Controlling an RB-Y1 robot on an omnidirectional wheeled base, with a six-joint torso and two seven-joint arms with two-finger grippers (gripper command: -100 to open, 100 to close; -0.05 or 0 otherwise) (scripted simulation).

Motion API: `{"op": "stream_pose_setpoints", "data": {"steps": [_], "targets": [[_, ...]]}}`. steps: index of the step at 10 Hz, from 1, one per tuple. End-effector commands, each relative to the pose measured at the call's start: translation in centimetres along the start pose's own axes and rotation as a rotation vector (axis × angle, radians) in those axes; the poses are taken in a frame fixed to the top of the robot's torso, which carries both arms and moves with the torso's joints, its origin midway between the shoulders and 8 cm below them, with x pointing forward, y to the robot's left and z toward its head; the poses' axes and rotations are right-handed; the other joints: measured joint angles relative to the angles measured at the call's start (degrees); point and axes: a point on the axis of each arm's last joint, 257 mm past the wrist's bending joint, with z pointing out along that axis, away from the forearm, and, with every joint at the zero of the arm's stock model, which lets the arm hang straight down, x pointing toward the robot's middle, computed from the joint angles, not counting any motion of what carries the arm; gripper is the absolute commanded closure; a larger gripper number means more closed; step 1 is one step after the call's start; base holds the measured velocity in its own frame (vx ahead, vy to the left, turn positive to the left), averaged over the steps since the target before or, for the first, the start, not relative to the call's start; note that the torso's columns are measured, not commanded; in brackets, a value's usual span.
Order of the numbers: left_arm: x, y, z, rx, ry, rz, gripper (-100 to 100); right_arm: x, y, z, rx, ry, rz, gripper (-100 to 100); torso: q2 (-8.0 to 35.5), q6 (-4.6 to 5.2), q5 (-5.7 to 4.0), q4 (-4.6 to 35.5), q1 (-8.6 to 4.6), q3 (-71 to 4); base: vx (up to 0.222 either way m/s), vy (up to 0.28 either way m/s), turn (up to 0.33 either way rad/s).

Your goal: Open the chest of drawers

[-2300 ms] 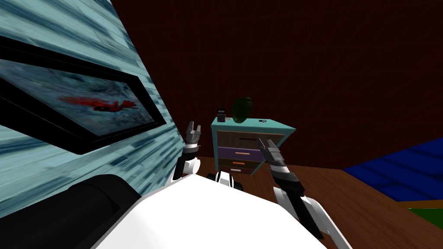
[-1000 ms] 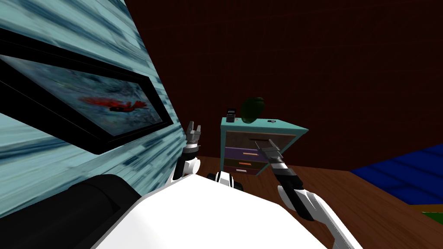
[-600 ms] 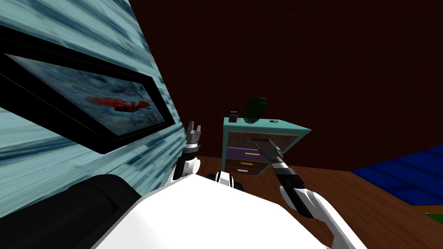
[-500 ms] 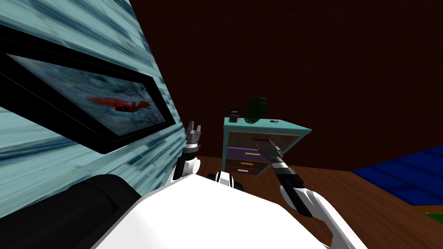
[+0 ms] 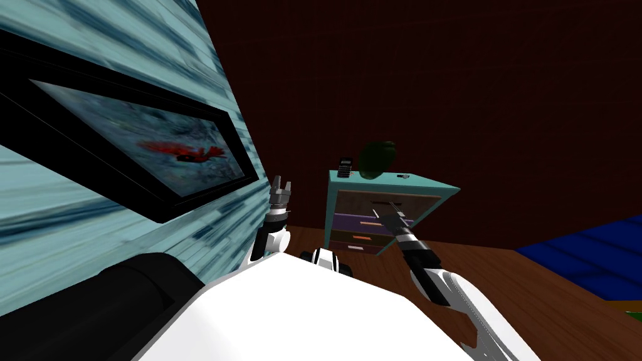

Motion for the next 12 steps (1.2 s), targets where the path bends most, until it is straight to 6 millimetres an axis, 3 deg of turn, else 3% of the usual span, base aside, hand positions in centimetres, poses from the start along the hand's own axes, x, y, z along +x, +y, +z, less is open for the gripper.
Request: {"op": "stream_pose_setpoints", "data": {"steps": [1,9,11,12], "targets": [[0.0,0.0,0.0,0.000,0.000,0.000,0,1.6,-0.2,0.1,-0.017,0.028,-0.138,-100,0.0,0.01,-0.02,0.0,-0.08,0.0,-0.011,0.066,0.007],[0.0,0.0,0.0,0.000,0.000,0.000,0,6.3,-1.6,0.5,-0.079,0.107,-0.594,-100,0.0,0.00,-0.01,0.0,-0.05,0.0,-0.013,0.075,0.006],[0.0,0.0,0.0,0.000,0.000,0.000,0,6.3,-1.6,0.5,-0.079,0.107,-0.595,-100,0.0,0.00,-0.01,0.0,-0.04,0.0,-0.006,0.038,0.001],[0.0,0.0,0.0,0.000,0.000,0.000,0,6.6,-2.6,0.5,-0.079,0.109,-0.602,-100,0.0,0.00,-0.03,0.0,-0.12,0.0,0.072,0.049,0.005]]}}
